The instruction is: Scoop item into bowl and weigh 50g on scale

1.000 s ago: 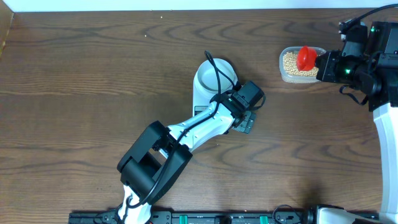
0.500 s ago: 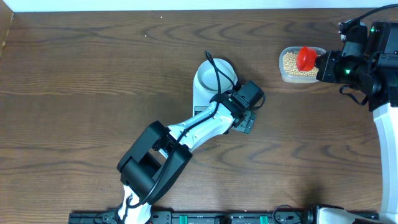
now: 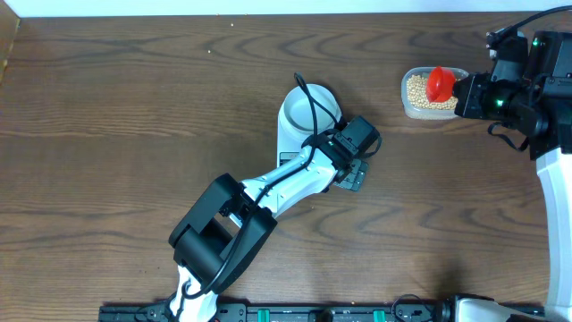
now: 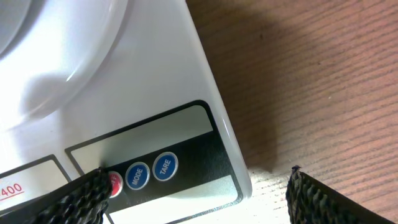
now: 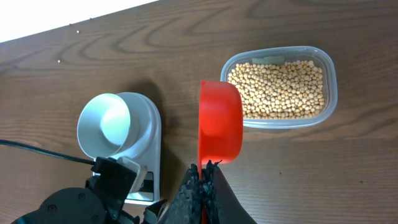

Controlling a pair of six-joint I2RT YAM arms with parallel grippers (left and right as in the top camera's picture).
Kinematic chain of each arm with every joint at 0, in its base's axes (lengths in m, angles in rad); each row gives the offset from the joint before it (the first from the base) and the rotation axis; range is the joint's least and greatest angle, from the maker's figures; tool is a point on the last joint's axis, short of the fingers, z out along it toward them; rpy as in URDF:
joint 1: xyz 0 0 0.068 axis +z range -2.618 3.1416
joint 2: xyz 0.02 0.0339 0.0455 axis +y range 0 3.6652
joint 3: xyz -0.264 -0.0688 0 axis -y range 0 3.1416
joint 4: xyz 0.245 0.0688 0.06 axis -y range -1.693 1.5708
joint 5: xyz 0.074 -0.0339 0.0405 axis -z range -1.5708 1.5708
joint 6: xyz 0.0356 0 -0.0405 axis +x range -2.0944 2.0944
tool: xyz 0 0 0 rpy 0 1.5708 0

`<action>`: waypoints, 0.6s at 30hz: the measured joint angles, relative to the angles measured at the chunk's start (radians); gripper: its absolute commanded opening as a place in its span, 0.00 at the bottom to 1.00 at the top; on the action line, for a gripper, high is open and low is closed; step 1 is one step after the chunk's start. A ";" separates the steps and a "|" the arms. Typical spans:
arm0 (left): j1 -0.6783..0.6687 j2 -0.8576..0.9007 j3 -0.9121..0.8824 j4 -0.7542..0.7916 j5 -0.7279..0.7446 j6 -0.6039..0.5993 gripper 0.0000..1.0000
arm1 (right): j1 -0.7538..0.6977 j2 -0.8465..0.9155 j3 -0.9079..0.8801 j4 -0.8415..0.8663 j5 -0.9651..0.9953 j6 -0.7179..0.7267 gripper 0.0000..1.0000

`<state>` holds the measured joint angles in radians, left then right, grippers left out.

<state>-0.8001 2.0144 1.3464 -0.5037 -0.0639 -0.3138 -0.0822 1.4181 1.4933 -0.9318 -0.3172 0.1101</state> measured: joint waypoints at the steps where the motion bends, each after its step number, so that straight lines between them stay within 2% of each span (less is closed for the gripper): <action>1: 0.000 0.000 0.000 0.002 -0.001 0.000 0.91 | 0.000 0.000 0.000 0.000 0.000 0.000 0.01; 18: 0.000 -0.002 0.001 0.023 0.005 0.014 0.93 | 0.000 0.000 0.000 -0.012 0.000 -0.009 0.01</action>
<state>-0.7998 2.0125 1.3472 -0.4808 -0.0586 -0.2993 -0.0822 1.4181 1.4933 -0.9436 -0.3172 0.1013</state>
